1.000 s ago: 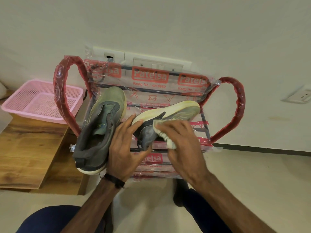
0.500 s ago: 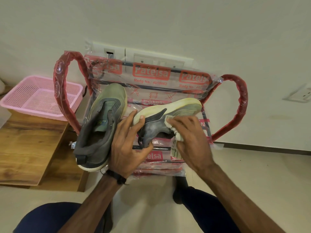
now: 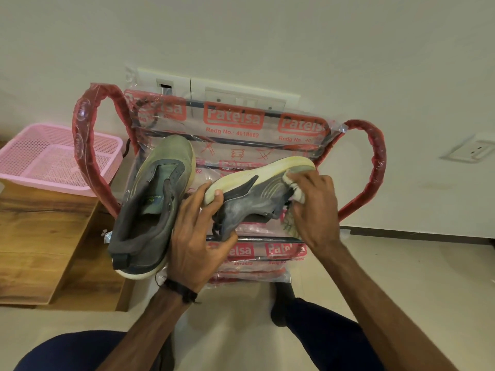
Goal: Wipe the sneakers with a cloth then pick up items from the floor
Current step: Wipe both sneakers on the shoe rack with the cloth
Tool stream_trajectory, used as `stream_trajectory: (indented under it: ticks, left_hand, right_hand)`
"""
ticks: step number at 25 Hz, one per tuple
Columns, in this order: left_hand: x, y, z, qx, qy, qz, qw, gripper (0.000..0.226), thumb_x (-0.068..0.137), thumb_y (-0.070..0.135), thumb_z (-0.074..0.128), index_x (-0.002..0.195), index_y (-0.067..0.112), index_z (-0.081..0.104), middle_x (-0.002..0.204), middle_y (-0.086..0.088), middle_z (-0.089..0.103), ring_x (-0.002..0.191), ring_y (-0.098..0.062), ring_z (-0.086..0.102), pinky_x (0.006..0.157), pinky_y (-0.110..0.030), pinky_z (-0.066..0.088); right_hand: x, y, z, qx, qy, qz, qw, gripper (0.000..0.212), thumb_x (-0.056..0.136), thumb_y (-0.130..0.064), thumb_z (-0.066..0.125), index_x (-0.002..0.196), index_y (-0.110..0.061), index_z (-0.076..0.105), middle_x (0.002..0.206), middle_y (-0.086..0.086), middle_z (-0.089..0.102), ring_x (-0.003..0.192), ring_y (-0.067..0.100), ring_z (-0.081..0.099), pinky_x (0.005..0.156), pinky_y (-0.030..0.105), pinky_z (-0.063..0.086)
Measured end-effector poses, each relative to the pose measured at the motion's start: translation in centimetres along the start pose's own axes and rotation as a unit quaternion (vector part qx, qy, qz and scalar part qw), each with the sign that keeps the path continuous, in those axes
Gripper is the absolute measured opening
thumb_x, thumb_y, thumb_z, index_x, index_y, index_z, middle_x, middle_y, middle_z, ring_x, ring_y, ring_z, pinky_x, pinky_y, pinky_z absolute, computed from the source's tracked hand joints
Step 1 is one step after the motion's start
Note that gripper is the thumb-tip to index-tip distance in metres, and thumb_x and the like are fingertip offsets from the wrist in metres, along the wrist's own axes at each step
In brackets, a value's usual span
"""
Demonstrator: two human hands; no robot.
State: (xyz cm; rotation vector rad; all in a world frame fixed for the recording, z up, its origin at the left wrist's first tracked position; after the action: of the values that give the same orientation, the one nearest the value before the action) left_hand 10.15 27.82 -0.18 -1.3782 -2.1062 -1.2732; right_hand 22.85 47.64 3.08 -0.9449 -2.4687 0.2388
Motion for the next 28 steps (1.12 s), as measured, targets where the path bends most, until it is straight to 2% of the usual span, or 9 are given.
stream_trajectory:
  ticks: [2,5,7,11,14,16,21,26,28]
  left_hand:
    - [0.1,0.0,0.1,0.005,0.006,-0.012,1.000,0.067,0.081,0.030,0.075,0.139,0.004,0.054,0.146,-0.020,0.049,0.136,-0.035,0.048,0.112,-0.052,0.041]
    - [0.1,-0.8,-0.1,0.002,0.011,-0.042,0.999,0.066,0.080,0.031,0.072,0.137,0.002,0.055,0.145,-0.021,0.050,0.135,-0.035,0.049,0.111,-0.050,0.042]
    - [-0.2,-0.6,0.0,0.011,0.006,-0.037,0.999,0.064,0.081,0.032,0.071,0.135,0.003,0.055,0.144,-0.022,0.051,0.134,-0.035,0.049,0.109,-0.053,0.044]
    - [-0.1,-0.1,0.2,0.017,0.000,-0.033,0.999,0.062,0.082,0.036,0.070,0.133,0.002,0.059,0.144,-0.020,0.051,0.134,-0.033,0.050,0.112,-0.048,0.042]
    - [0.1,-1.1,-0.1,0.006,0.013,-0.070,0.997,0.062,0.081,0.034,0.069,0.133,0.002,0.059,0.143,-0.019,0.053,0.133,-0.032,0.052,0.117,-0.032,0.035]
    - [-0.1,-1.3,-0.2,0.006,0.012,-0.069,0.998,0.062,0.081,0.032,0.070,0.133,0.001,0.058,0.142,-0.020,0.054,0.132,-0.032,0.052,0.117,-0.032,0.036]
    - [-0.1,-0.6,0.4,0.023,-0.001,-0.051,0.998,0.064,0.084,0.036,0.068,0.137,0.002,0.056,0.143,-0.019,0.053,0.134,-0.031,0.050,0.114,-0.044,0.041]
    - [-0.2,-1.2,0.2,0.006,0.000,-0.074,0.997,0.063,0.083,0.036,0.067,0.136,0.003,0.056,0.143,-0.018,0.053,0.134,-0.031,0.050,0.116,-0.035,0.038]
    - [-0.3,-0.8,0.4,0.018,-0.012,-0.056,0.998,0.065,0.083,0.035,0.069,0.138,0.003,0.054,0.144,-0.019,0.052,0.135,-0.032,0.050,0.114,-0.045,0.041]
  right_hand:
    - [0.1,0.3,0.2,0.011,0.000,0.056,0.998,0.051,0.080,0.001,0.069,0.129,-0.014,0.065,0.130,0.005,0.062,0.117,0.026,0.050,0.100,0.046,0.050]
    - [-3.6,-5.7,1.5,0.040,-0.054,-0.073,0.995,0.053,0.081,-0.005,0.068,0.133,-0.015,0.062,0.131,0.004,0.062,0.121,0.022,0.050,0.104,0.032,0.041]
    - [-4.1,-5.8,1.2,0.034,-0.068,-0.135,0.988,0.058,0.078,-0.005,0.076,0.133,-0.014,0.062,0.130,0.005,0.063,0.119,0.023,0.051,0.101,0.032,0.043]
    - [-1.1,0.2,0.6,0.032,-0.014,0.050,0.998,0.056,0.079,0.000,0.073,0.131,-0.016,0.064,0.128,0.003,0.061,0.116,0.023,0.052,0.099,0.046,0.050]
    - [-3.8,-5.5,1.7,0.052,-0.053,-0.021,0.997,0.059,0.078,0.001,0.071,0.134,-0.015,0.061,0.127,0.001,0.061,0.113,0.020,0.052,0.099,0.033,0.048]
    - [-5.0,-6.9,1.5,0.058,-0.070,-0.086,0.992,0.061,0.078,0.000,0.074,0.135,-0.015,0.061,0.127,0.002,0.062,0.111,0.021,0.053,0.095,0.027,0.043]
    - [-1.4,-0.5,0.6,0.018,-0.028,0.051,0.998,0.056,0.077,0.001,0.073,0.131,-0.013,0.064,0.126,0.006,0.062,0.114,0.025,0.052,0.100,0.045,0.049]
    - [-4.2,-6.2,1.3,0.057,-0.099,-0.107,0.988,0.054,0.079,-0.003,0.073,0.132,-0.014,0.062,0.124,0.003,0.063,0.110,0.019,0.053,0.095,0.032,0.047]
    - [-2.1,-2.9,1.2,0.027,-0.072,-0.056,0.995,0.053,0.080,-0.005,0.073,0.131,-0.015,0.063,0.126,0.004,0.062,0.115,0.022,0.053,0.100,0.040,0.049]
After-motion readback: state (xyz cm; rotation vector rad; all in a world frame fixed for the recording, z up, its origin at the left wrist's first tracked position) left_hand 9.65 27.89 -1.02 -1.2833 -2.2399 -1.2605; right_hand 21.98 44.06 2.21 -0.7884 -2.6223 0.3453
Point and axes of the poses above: each hand's wrist, its own x-axis towards the middle knuckle, its own z-axis out of the palm, y = z × x, the point moved 9 cm from there along x, towards the middle knuckle
